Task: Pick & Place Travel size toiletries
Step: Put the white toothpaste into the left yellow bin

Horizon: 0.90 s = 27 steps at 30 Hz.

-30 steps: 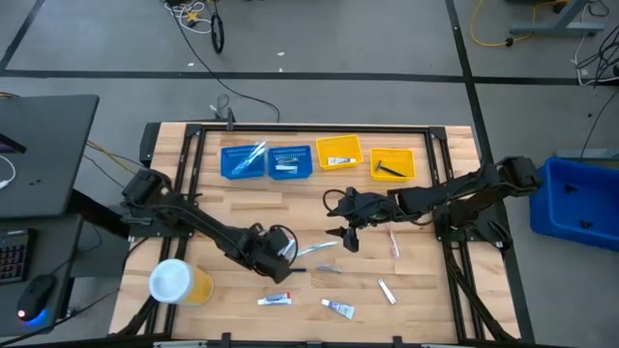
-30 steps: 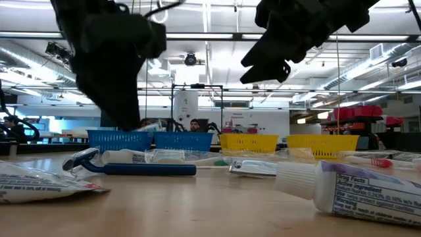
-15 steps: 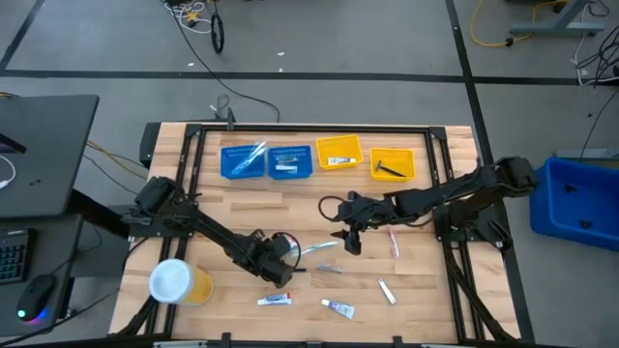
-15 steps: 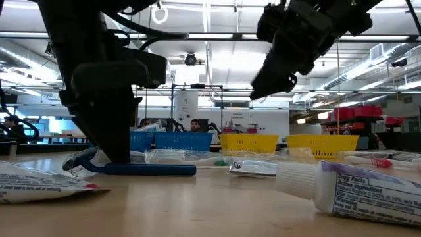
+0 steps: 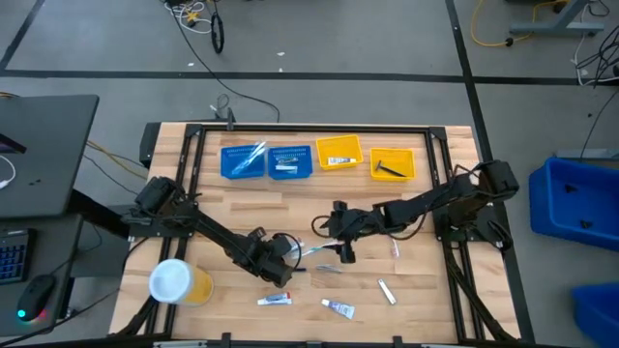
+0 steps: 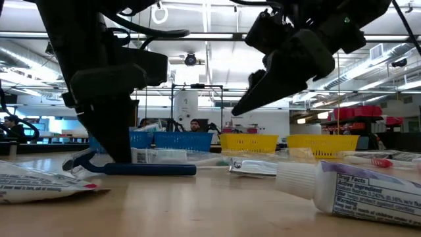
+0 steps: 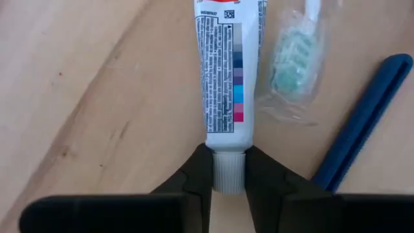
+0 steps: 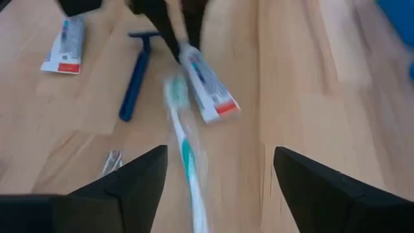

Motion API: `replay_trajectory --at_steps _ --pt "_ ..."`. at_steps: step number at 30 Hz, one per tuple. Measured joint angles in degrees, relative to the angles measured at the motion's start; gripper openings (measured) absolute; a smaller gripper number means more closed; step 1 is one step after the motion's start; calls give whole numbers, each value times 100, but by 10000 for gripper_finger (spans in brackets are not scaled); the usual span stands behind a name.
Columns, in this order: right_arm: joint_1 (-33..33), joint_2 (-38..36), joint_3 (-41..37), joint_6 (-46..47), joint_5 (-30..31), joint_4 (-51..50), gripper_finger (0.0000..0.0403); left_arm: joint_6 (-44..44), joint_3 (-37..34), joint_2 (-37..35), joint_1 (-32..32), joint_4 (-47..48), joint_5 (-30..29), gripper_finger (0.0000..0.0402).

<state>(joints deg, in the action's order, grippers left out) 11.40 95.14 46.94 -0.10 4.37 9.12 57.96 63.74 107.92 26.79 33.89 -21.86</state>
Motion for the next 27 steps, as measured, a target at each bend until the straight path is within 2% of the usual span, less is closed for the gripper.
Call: replay_trajectory --at_steps 6,11,15,20,25,27 --pt "66 411 0 -941 3 925 307 -179 290 -99 -13 308 -630 82" --pt "61 546 0 -1365 6 1246 298 -519 581 -174 -24 459 -879 73" --pt "59 548 0 -2215 8 1282 285 -850 721 -179 -44 139 -870 75" --pt "59 548 0 -2983 5 1457 270 -857 730 -179 -106 -432 -578 77" --pt "59 548 0 -3737 5 1426 250 -67 730 -179 -221 -789 -403 76" --pt "59 548 0 -3774 5 1387 242 174 730 -179 -243 -861 -345 79"
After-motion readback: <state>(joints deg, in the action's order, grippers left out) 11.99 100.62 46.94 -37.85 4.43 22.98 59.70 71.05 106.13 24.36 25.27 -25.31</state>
